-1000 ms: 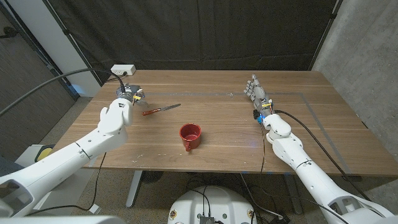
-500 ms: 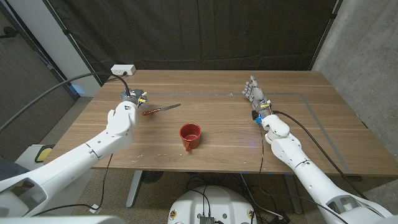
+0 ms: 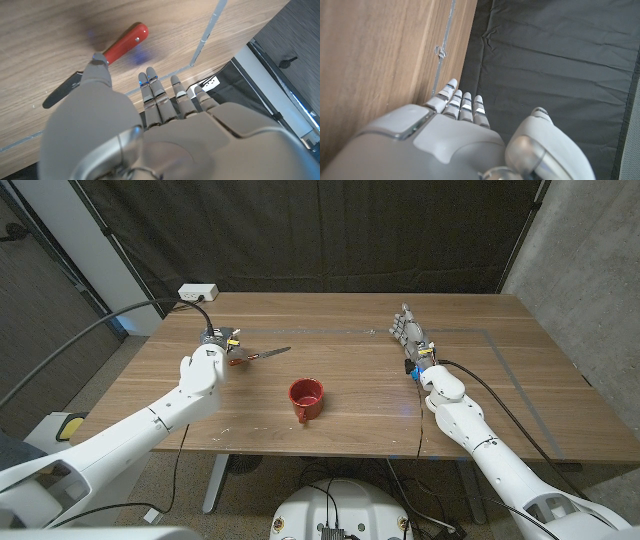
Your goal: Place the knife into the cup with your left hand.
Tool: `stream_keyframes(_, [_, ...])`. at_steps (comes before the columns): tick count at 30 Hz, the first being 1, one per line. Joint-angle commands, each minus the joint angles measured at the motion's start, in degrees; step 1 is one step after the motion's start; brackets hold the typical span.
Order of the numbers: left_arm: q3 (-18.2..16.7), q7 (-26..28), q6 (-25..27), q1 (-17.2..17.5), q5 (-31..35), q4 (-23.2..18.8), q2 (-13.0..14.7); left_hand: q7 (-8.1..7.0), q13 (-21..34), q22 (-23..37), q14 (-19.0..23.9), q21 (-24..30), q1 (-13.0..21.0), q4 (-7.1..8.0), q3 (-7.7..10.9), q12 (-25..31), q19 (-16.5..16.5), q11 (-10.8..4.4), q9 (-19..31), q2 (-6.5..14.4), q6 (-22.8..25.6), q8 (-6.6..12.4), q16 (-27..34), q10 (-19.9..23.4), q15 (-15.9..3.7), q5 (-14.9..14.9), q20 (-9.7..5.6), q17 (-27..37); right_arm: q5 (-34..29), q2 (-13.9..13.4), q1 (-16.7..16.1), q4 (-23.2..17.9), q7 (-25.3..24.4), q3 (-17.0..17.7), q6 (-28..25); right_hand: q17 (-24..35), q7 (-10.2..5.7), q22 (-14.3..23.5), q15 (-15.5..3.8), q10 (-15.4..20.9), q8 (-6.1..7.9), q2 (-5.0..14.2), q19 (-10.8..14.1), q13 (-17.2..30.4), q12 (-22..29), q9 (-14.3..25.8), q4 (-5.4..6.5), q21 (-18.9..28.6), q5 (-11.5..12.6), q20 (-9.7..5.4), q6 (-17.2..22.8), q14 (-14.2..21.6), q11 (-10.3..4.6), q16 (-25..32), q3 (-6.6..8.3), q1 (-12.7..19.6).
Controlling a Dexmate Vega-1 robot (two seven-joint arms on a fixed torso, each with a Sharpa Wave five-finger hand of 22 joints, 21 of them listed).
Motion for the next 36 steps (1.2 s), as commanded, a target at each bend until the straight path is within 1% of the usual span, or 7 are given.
stream_keyframes(1, [0.9, 0.3, -1.5, -0.7, -1.2, 1.4, -0.6, -0.14, 0.2, 0.1, 0.9, 0.4, 0.4, 0.18, 0.00, 0.3, 0.8, -0.46, 0.2, 0.2, 0.6, 0.02, 0.5, 0.8, -5.35, 0.1, 0.11, 0.1, 0.3, 0.2, -0.1, 0.6, 0.4, 0.1, 0.2, 0.3, -0.06, 0.1, 0.49, 0.4, -0.14, 0.43, 0.1, 0.2, 0.2, 0.1, -0.18, -0.2, 0.0, 0.03, 0.5, -0.2, 0.39, -0.1, 0.06, 0.0])
stream_keyframes(9, [1.2, 0.5, -2.0, -1.0, -1.6, 1.5, -0.7, -0.36, 0.2, 0.1, 2.1, 0.4, 1.0, 0.20, 0.09, 0.6, 1.5, -0.53, 0.2, 0.6, 2.8, 0.47, 0.8, 2.5, -5.86, -0.3, 0.21, 0.1, 0.3, 0.1, -0.3, 0.5, 0.3, 0.1, 0.2, 0.3, -0.22, 0.1, 0.52, 0.4, -0.12, 0.45, 0.1, 0.2, 0.2, 0.1, -0.23, -0.3, 0.0, 0.16, 0.5, -0.2, 0.44, -0.1, 0.03, -0.1])
stream_keyframes(11, [1.3, 0.1, -1.4, -1.1, -1.6, 1.5, -0.9, -0.35, 0.3, 0.1, 2.6, 0.5, 1.4, 0.18, 0.23, 0.9, 1.9, -1.01, 0.2, 0.9, 4.3, 0.90, 0.8, 3.8, -5.95, -0.5, 0.22, 0.1, 0.1, -0.1, -0.4, 0.3, 0.2, 0.1, 0.0, 0.3, -0.25, 0.1, 0.55, 0.4, -0.13, 0.46, 0.0, 0.2, 0.2, 0.1, -0.24, -0.3, 0.0, 0.18, 0.5, -0.2, 0.42, -0.2, 0.02, -0.1])
stream_keyframes(15, [0.7, 0.5, -2.1, -0.7, -2.6, 1.2, -0.7, -0.19, 0.4, 0.0, 4.6, 0.8, 3.0, -0.15, 0.91, 1.5, 3.6, -0.73, 0.2, 2.0, 6.7, 1.41, 1.1, 6.8, -6.15, -1.1, 1.36, 0.0, 0.3, -0.2, -0.9, -0.1, -0.1, 0.4, -0.3, 0.3, -0.27, 0.1, 0.64, 0.5, -0.14, 0.47, 0.1, 0.2, 0.2, 0.1, -0.26, -0.4, 0.0, 0.25, 0.5, -0.1, 0.49, -0.1, -0.01, -0.1])
stream_keyframes(20, [0.9, 0.5, -1.3, -0.8, -2.4, 1.0, -0.7, -0.12, 0.7, 0.0, 5.9, 0.8, 4.5, -0.51, 1.54, 1.6, 4.7, -0.77, 0.3, 2.7, 8.7, 1.83, 1.2, 8.1, -6.59, -1.7, 1.49, 0.0, 0.4, -0.2, -1.2, -0.2, -0.3, 0.6, 0.0, 0.3, -0.28, 0.1, 0.67, 0.5, -0.14, 0.49, 0.1, 0.2, 0.2, 0.1, -0.26, -0.4, 0.0, 0.21, 0.6, -0.1, 0.52, -0.1, -0.04, -0.2])
stream_keyframes(27, [0.8, 0.7, -1.7, -0.6, -2.9, 0.7, -0.4, -0.04, 1.0, 0.0, 6.6, 0.8, 5.4, -0.63, 1.97, 1.6, 5.3, -1.06, 0.3, 3.3, 8.8, 1.64, 1.2, 8.5, -6.25, -2.2, 1.32, 0.0, 0.4, -0.2, -0.8, 0.3, 0.3, 0.4, 0.1, 0.3, -0.37, 0.1, 0.68, 0.5, -0.15, 0.49, 0.0, 0.2, 0.1, 0.1, -0.27, -0.5, -0.1, 0.30, 0.6, -0.1, 0.50, -0.1, -0.10, -0.3])
stream_keyframes(36, [1.6, -0.2, -2.2, -1.3, -3.3, 1.6, -0.7, -0.01, 1.2, -0.1, 6.7, 0.7, 5.7, -0.57, 2.11, 1.4, 5.6, -0.79, 0.3, 3.6, 9.0, 1.52, 1.0, 8.7, -6.26, -2.7, 1.57, 0.0, 0.8, 0.5, -0.5, 2.0, 0.6, 0.3, 0.4, 0.4, -0.40, 0.1, 0.75, 0.6, -0.16, 0.49, 0.0, 0.2, 0.2, 0.1, -0.29, -0.6, -0.1, 0.52, 0.6, -0.1, 0.53, -0.2, -0.16, -0.4])
